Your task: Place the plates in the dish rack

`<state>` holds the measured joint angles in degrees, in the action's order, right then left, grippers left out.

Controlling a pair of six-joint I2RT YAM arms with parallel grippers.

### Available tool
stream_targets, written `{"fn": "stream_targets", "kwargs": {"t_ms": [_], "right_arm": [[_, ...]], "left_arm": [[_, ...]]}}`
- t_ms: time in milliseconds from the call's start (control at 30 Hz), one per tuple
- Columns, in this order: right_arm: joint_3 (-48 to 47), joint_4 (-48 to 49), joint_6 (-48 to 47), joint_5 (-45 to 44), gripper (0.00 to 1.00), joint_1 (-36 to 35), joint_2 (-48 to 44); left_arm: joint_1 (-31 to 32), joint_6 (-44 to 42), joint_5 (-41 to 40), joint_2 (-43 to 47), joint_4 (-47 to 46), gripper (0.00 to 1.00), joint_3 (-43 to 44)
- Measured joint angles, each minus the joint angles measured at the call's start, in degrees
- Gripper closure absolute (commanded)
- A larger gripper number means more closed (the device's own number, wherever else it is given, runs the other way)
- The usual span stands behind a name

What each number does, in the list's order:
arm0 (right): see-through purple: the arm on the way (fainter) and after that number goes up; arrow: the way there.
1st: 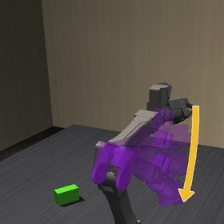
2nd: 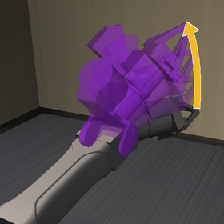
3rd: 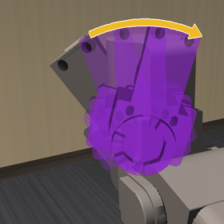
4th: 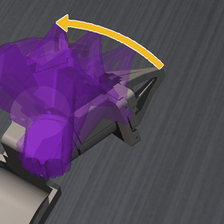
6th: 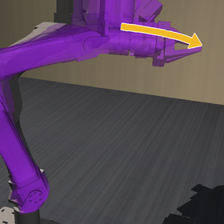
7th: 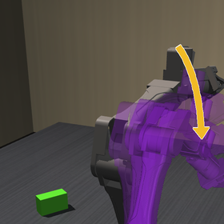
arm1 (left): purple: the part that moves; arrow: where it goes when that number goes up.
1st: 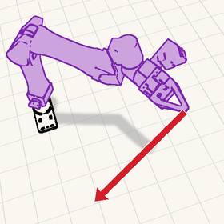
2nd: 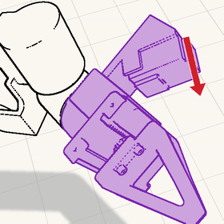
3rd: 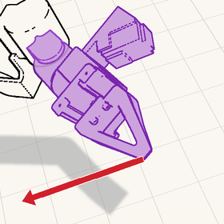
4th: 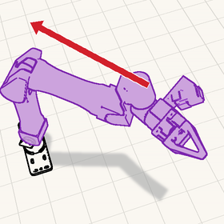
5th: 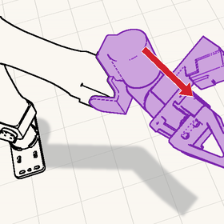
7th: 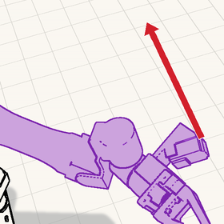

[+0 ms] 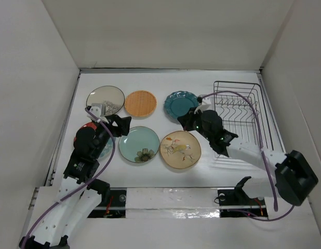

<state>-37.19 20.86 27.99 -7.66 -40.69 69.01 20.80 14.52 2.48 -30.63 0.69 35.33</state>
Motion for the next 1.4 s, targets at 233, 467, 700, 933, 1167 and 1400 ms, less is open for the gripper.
{"fn": "stream_targets", "kwargs": {"t_ms": [233,467,700,933,1167,1400], "right_arm": [[-5.1,1.9,2.1,7.4,1.00,0.5,11.3],[-14.2,-1.6,-0.3,-2.3,1.00,-9.3,10.5],[-27.0,-5.7,5.2,-8.7,0.63,-8.8,18.7],[-34.1,-13.9,16.9,-13.9,0.32,-9.3,34.5],[-37.7,-16.6,29.9,-15.8,0.45,-9.4,45.3],[-40.7,-15.1,40.7,-15.8,0.50,-8.1,52.2]], "left_arm": [[0.0,-0.3,1.5,-0.2,0.7,0.44,0.0],[0.0,1.2,7.3,2.5,-0.9,0.99,0.0],[3.2,1.9,2.0,7.7,-0.9,1.00,0.0],[7.5,2.1,-3.1,9.4,2.5,0.73,0.0],[7.6,2.5,-3.1,12.4,2.3,0.68,0.0],[7.6,2.5,-3.0,11.4,2.6,0.68,0.0]]}}
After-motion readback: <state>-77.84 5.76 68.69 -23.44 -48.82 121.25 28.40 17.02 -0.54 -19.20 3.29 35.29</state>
